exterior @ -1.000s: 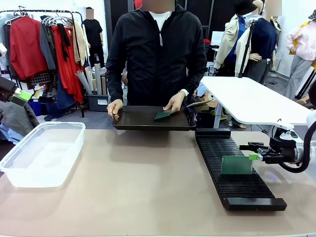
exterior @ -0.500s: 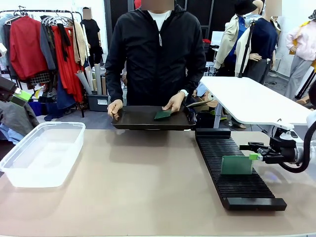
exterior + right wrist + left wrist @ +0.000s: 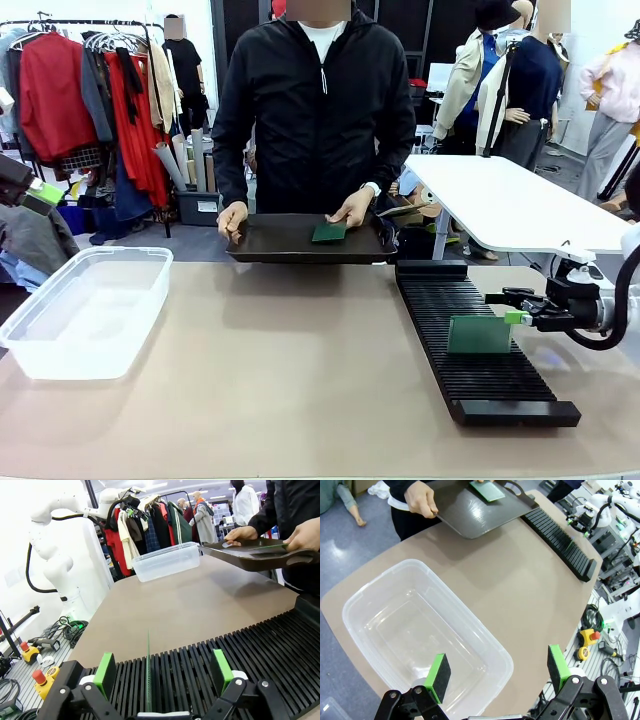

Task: Sort PCBs into racks and boxes based on the side picked up.
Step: Pick up the Blank PCB handed by the Human.

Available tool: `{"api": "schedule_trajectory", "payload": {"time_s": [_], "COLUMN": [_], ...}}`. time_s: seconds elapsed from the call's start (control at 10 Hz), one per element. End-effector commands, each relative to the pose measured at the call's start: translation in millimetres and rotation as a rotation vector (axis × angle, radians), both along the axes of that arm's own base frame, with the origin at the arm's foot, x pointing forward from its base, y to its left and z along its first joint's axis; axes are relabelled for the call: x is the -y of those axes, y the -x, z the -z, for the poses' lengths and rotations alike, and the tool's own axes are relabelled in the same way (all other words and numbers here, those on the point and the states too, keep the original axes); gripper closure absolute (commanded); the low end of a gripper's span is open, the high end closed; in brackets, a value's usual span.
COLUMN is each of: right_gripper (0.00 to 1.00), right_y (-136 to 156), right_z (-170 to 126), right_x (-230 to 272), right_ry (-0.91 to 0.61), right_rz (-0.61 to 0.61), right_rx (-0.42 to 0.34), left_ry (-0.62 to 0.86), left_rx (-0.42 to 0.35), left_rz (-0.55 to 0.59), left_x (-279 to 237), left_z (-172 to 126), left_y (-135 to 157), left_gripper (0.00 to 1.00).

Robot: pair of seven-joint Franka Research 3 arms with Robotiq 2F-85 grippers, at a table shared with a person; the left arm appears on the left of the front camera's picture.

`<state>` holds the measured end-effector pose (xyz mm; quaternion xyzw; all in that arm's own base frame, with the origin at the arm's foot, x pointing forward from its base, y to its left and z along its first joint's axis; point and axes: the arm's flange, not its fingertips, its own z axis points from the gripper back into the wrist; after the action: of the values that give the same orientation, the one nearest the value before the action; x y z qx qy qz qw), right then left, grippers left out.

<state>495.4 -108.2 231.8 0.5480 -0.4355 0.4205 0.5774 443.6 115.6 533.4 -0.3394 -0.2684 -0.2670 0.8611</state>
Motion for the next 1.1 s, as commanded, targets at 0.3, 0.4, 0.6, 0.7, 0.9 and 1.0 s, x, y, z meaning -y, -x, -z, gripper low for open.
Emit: {"api": "schedule_trajectory", "payload": {"time_s": [0.3, 0.4, 0.6, 0.7, 0.9, 1.0], "right_gripper": [0.00, 0.00, 0.00, 0.00, 0.00, 0.00], "right_y": [0, -5, -14, -14, -17, -18], "right_z": [0, -14, -40, -51, -73, -83], "right_x": [0, -4, -16, -25, -42, -53], "right_ry": [0.000, 0.047, 0.104, 0.108, 0.164, 0.152], "right_rz": [0.000, 0.019, 0.077, 0.081, 0.072, 0.086], "right_rx": [0.000, -0.008, -0.082, -0.090, -0.089, -0.105], "left_ry": [0.009, 0.009, 0.009, 0.009, 0.009, 0.009], "left_rx": [-0.001, -0.001, -0.001, -0.001, -0.001, -0.001], "left_rz": [0.001, 0.001, 0.001, 0.001, 0.001, 0.001], "left_x": [1, 1, 1, 1, 1, 1], "left_z": [-1, -1, -1, -1, -1, -1], "left_y": [2, 2, 2, 2, 2, 2], "left_gripper": [0.00, 0.00, 0.00, 0.00, 0.00, 0.00]}}
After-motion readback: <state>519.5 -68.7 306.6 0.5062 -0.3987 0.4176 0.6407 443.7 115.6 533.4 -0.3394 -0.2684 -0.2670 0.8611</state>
